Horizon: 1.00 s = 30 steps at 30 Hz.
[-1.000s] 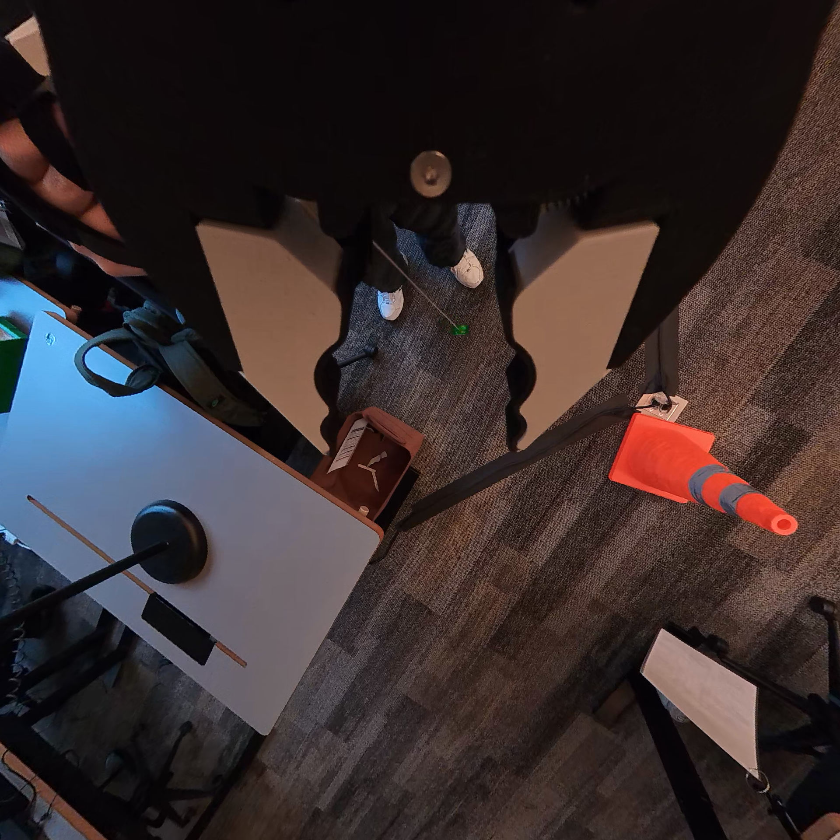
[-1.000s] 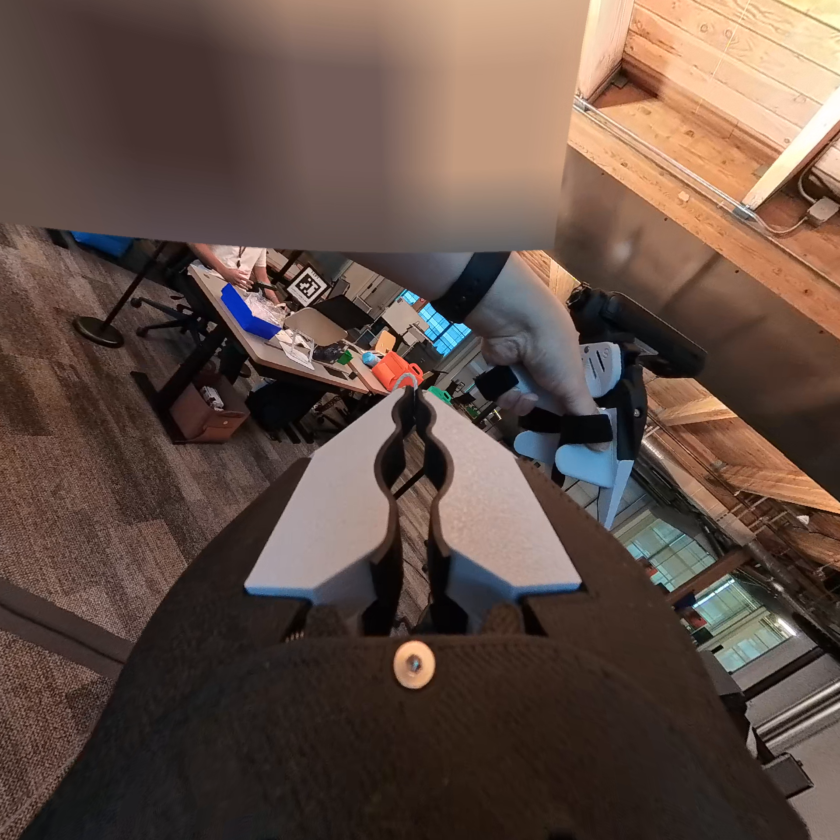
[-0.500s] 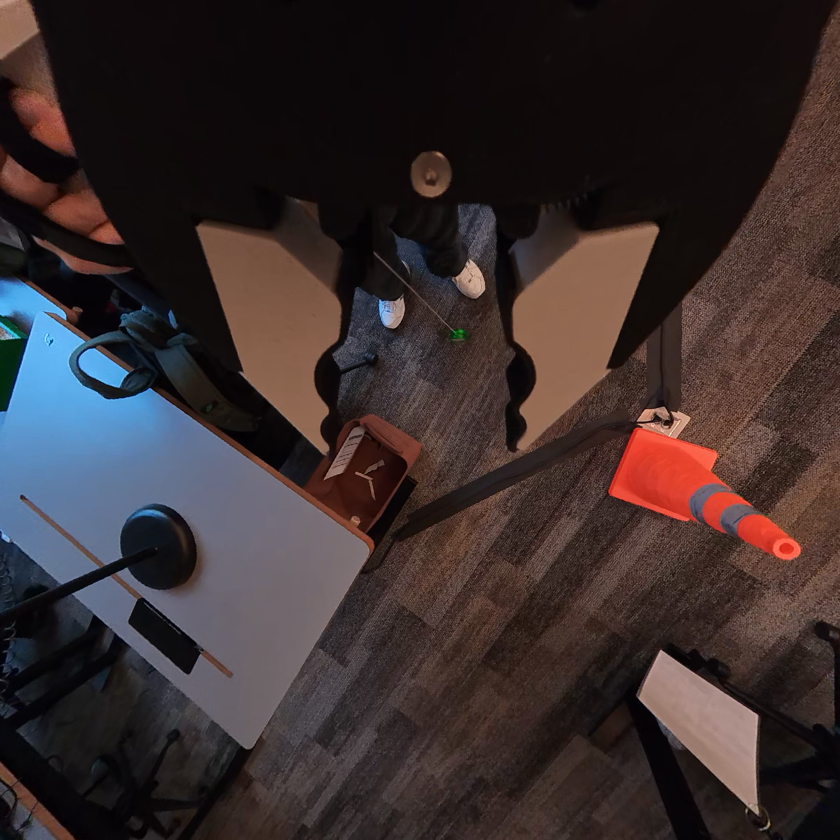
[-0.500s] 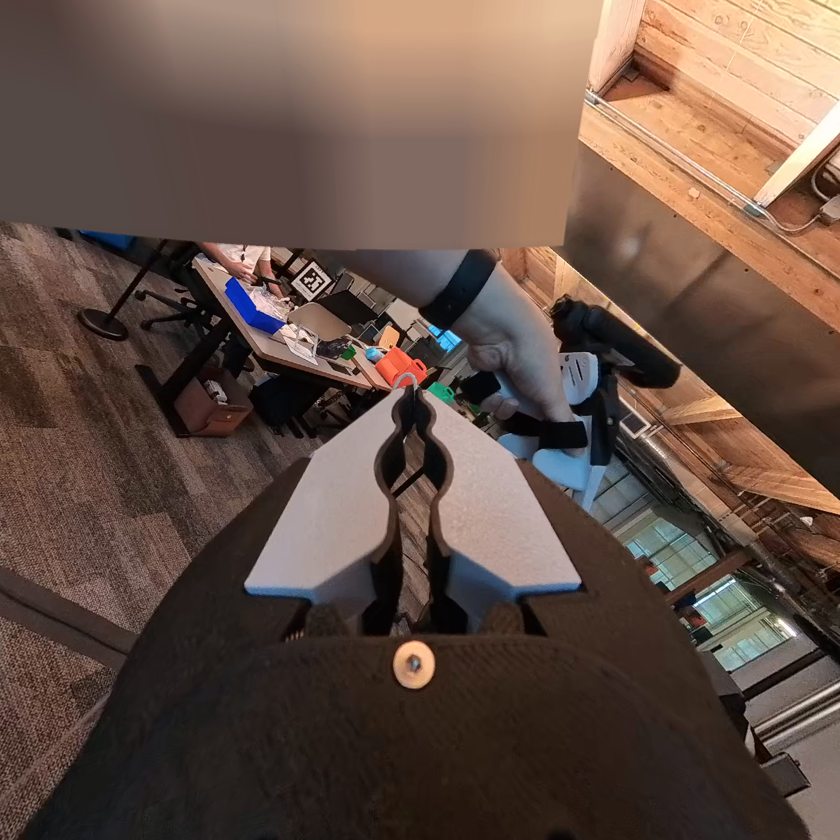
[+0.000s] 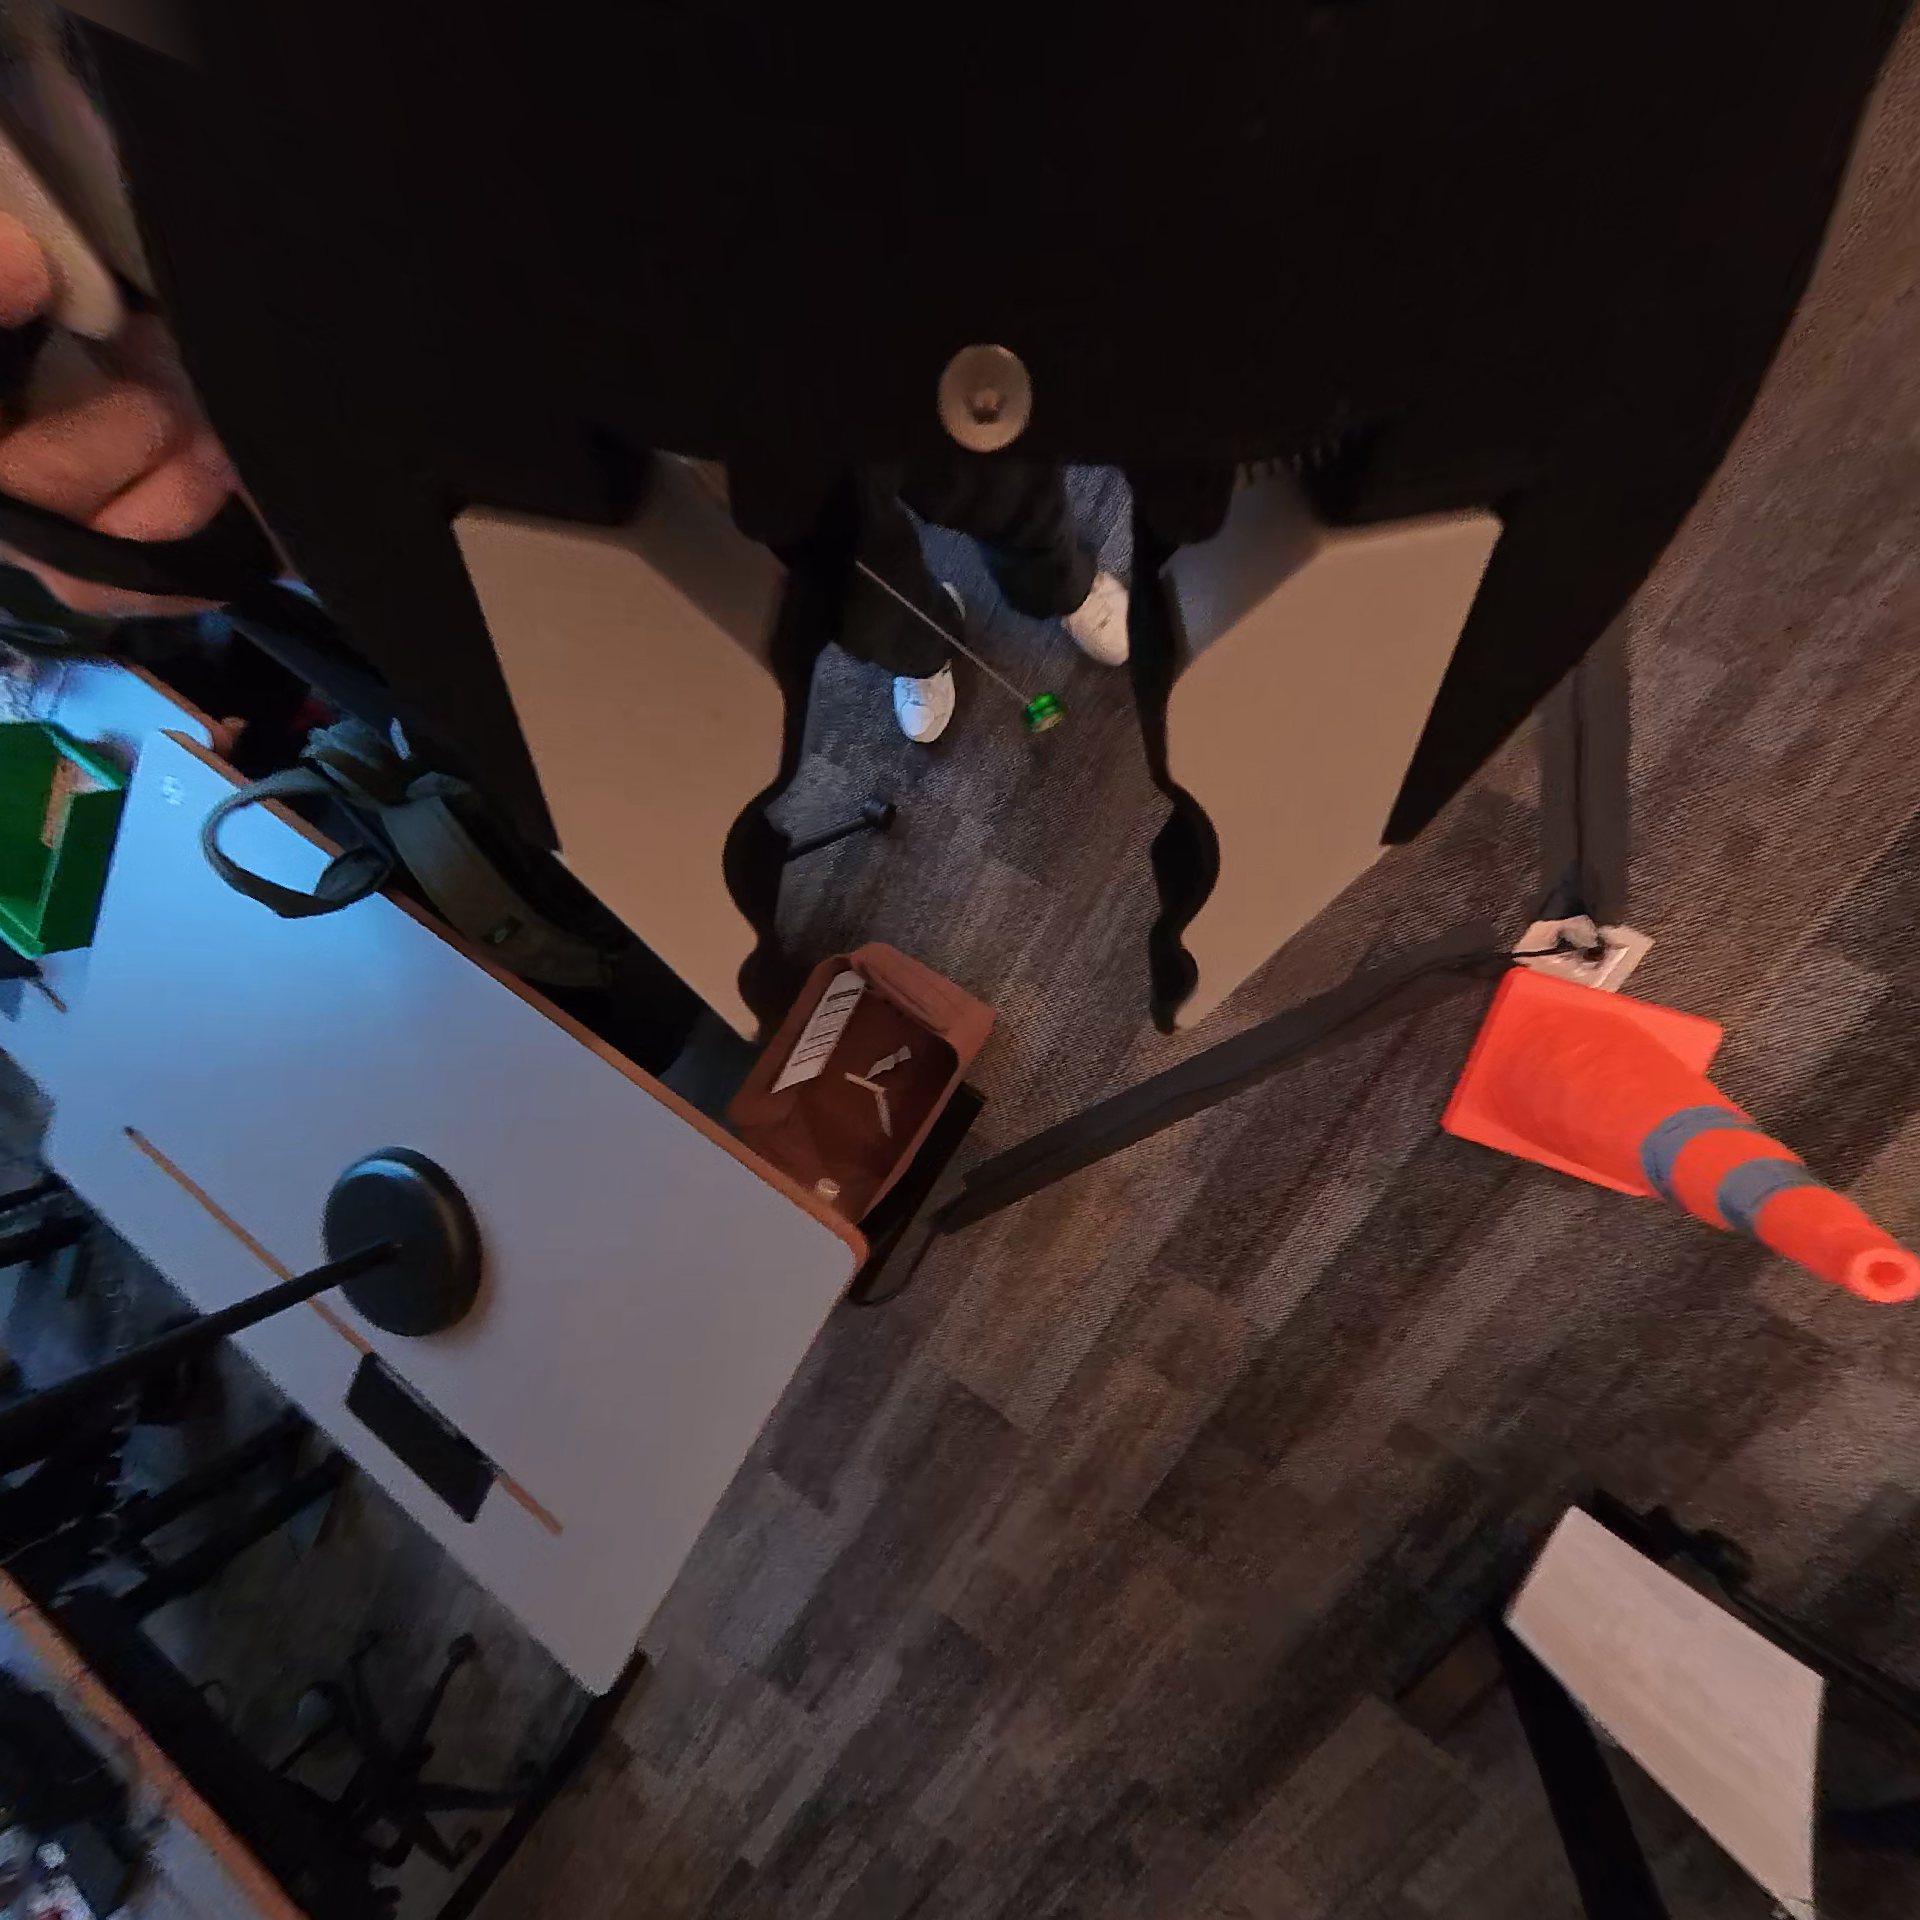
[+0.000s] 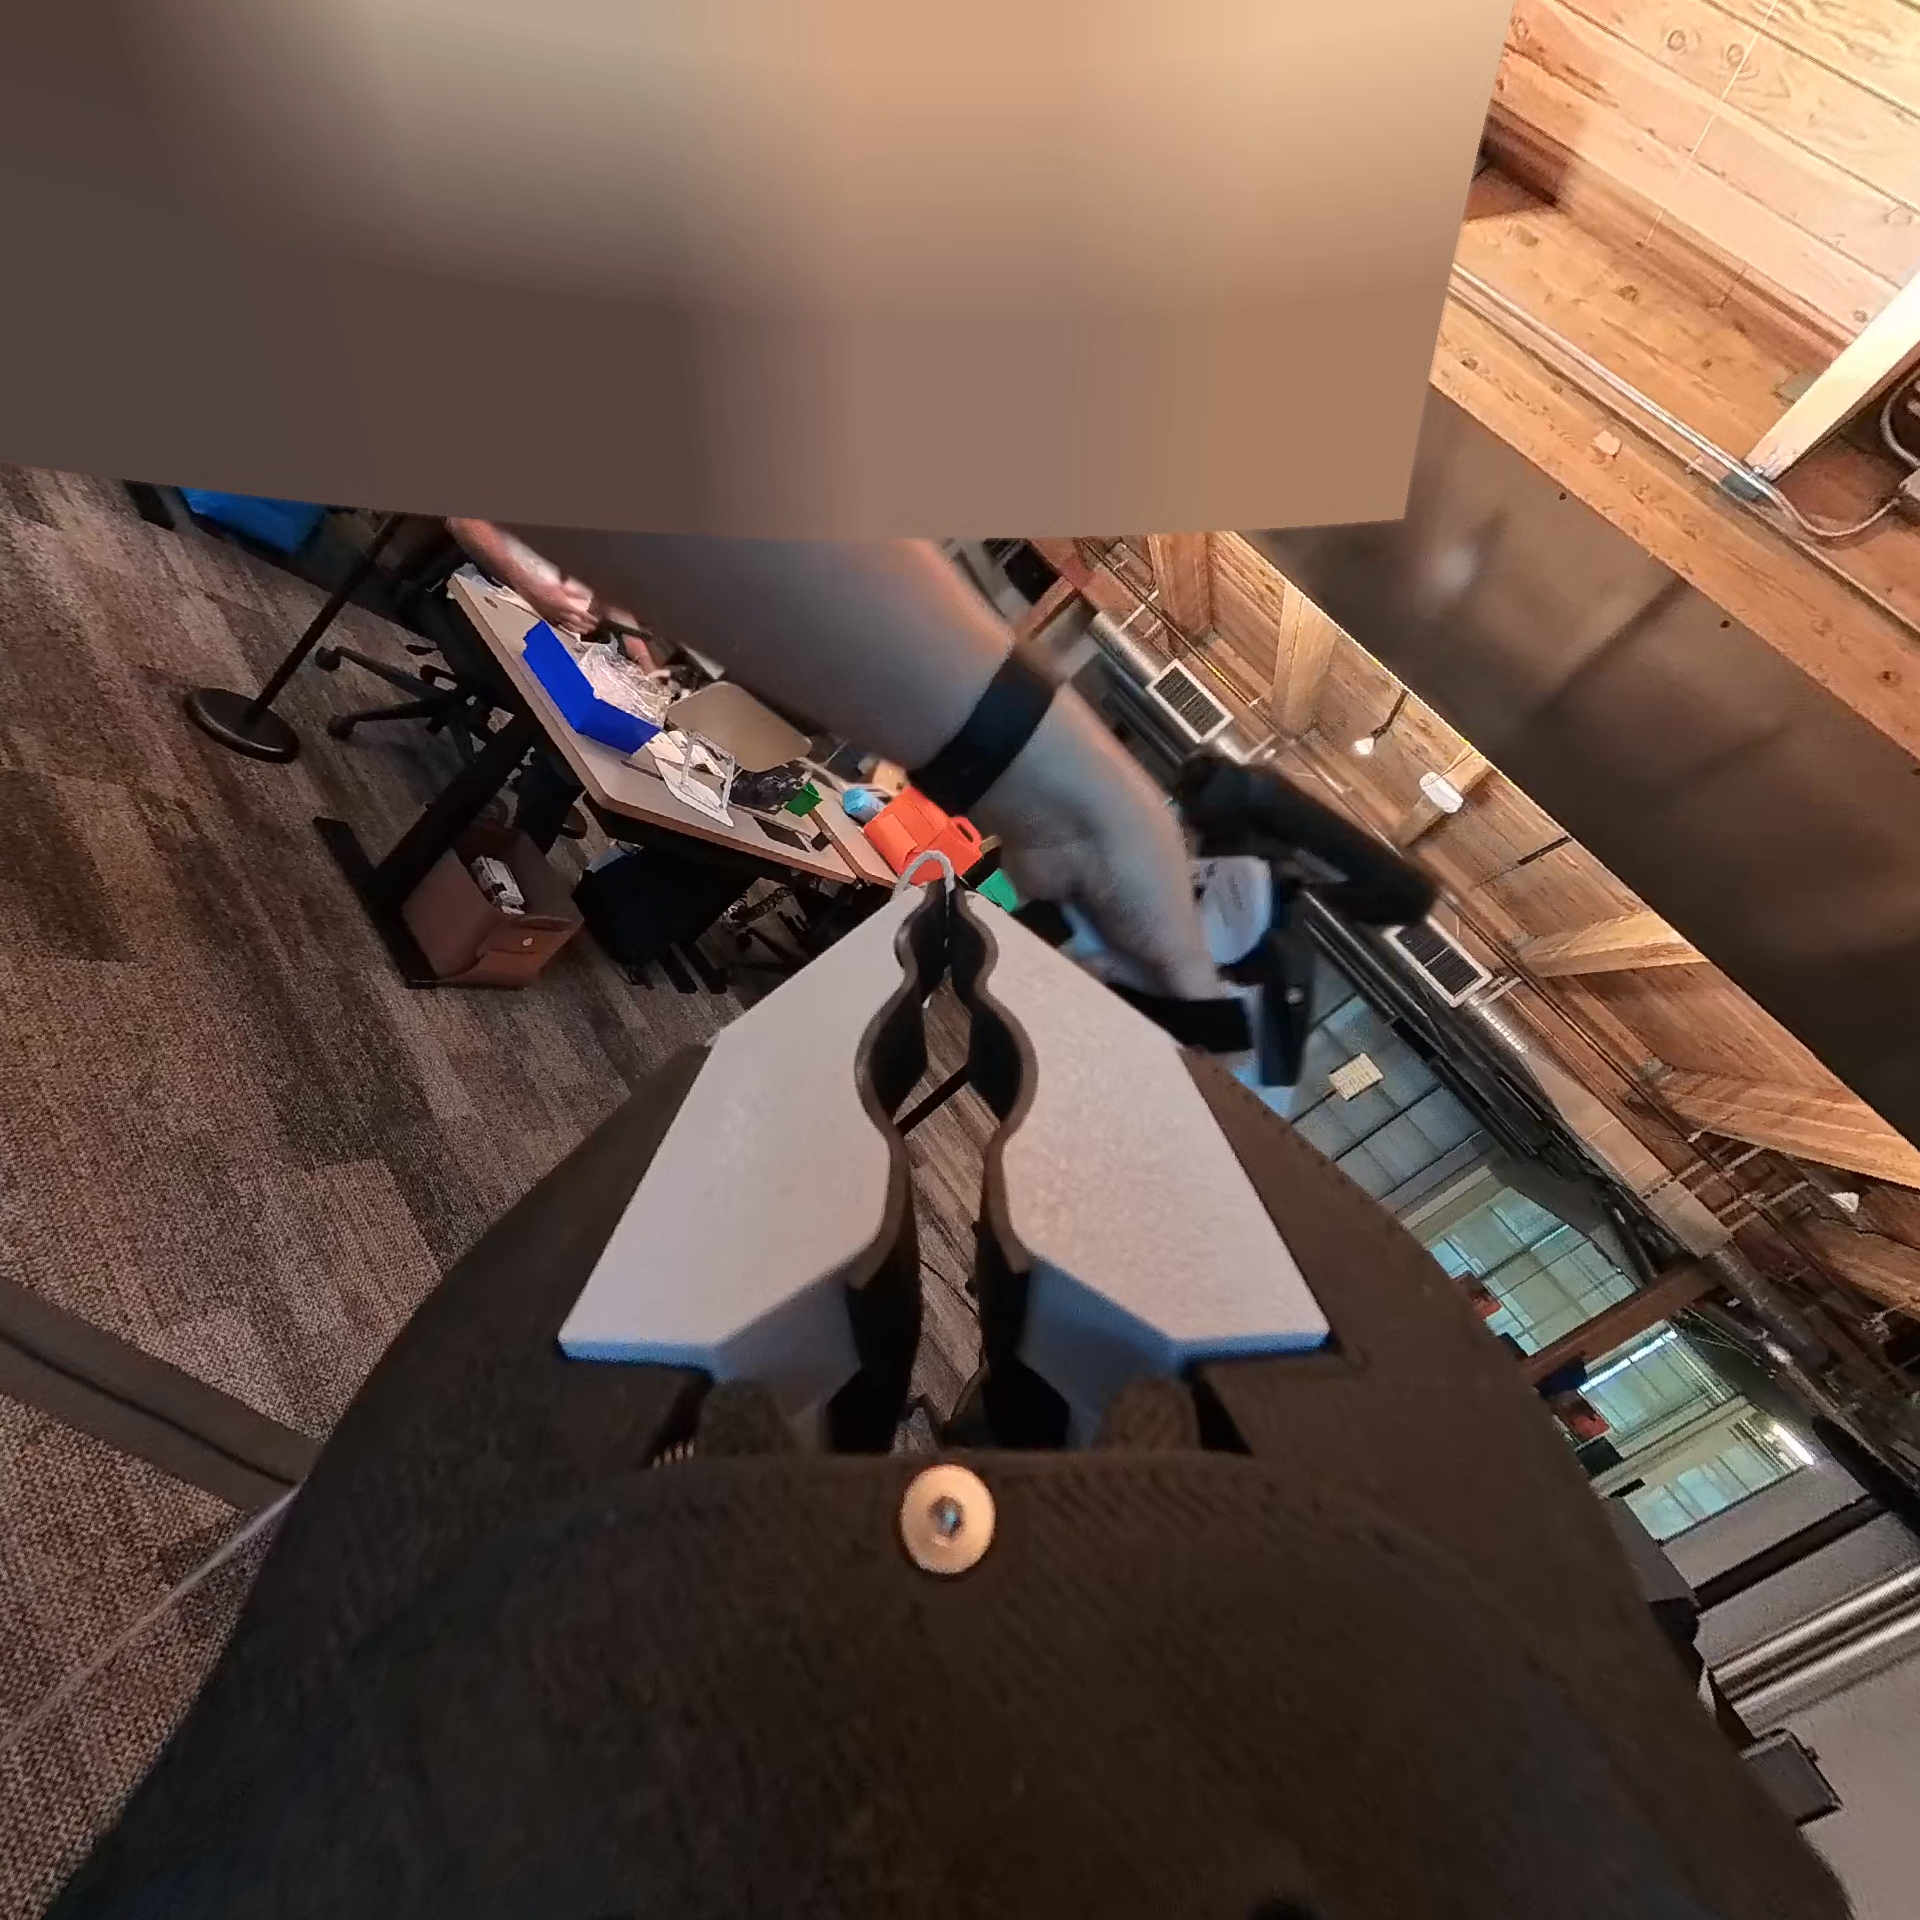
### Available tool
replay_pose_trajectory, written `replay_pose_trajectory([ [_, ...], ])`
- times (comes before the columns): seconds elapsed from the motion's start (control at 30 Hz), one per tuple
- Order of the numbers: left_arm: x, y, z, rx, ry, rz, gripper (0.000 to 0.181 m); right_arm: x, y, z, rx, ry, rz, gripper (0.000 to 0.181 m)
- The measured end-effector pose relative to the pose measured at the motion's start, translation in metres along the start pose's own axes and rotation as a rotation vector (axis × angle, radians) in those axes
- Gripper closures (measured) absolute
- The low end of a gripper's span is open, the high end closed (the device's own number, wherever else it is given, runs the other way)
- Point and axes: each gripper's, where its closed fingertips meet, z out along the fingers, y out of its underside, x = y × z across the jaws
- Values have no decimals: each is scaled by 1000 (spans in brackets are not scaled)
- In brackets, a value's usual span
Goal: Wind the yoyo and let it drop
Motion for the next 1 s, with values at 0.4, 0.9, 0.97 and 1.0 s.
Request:
replay_pose_trajectory([
  [0.4,-108,270,165,268,360,77,108,76,-59,23,-171,5,-65,181],
  [0.9,-72,446,244,5,690,293,55,292,-262,118,-355,251,-177,181],
  [0.97,-62,442,260,-13,620,336,46,313,-280,115,-376,316,-196,181],
  [1.0,-57,436,267,-5,585,346,56,319,-286,113,-384,337,-200,181],
])
